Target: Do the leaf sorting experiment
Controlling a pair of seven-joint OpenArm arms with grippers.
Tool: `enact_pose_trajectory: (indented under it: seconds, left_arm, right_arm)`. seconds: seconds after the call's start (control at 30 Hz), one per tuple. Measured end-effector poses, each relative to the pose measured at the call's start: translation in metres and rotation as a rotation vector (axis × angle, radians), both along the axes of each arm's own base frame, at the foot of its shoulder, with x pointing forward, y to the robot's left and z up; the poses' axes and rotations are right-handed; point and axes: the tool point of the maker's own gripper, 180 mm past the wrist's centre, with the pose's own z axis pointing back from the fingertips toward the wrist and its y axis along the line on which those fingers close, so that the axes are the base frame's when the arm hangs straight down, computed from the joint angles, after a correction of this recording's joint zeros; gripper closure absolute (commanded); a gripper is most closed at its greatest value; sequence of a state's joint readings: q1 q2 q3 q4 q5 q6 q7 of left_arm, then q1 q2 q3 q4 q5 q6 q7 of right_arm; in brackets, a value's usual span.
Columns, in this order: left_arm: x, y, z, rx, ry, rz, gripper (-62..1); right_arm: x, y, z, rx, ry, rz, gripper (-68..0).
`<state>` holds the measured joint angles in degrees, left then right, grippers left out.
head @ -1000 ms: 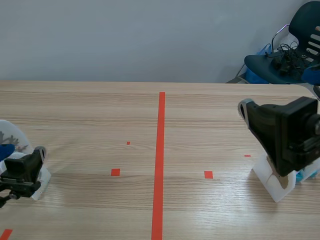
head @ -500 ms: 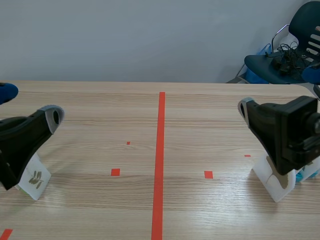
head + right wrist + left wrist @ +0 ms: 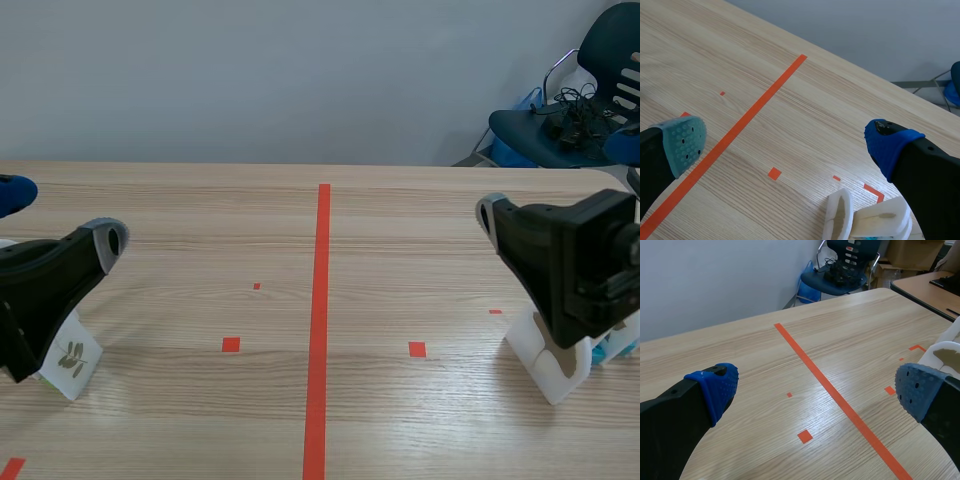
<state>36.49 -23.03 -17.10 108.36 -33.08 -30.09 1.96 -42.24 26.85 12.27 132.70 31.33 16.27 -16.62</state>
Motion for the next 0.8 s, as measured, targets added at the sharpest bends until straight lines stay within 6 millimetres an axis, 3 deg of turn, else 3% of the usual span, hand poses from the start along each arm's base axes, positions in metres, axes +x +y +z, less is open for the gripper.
enact_pose_trajectory:
  seconds: [0.8]
  left_arm:
    - [-0.0006,0.0000,-0.0041,0.013,0.019,-0.002,-62.3]
  right_arm:
    - [0.0000,0.0000,0.0000,0.000,0.000,0.000,-67.9]
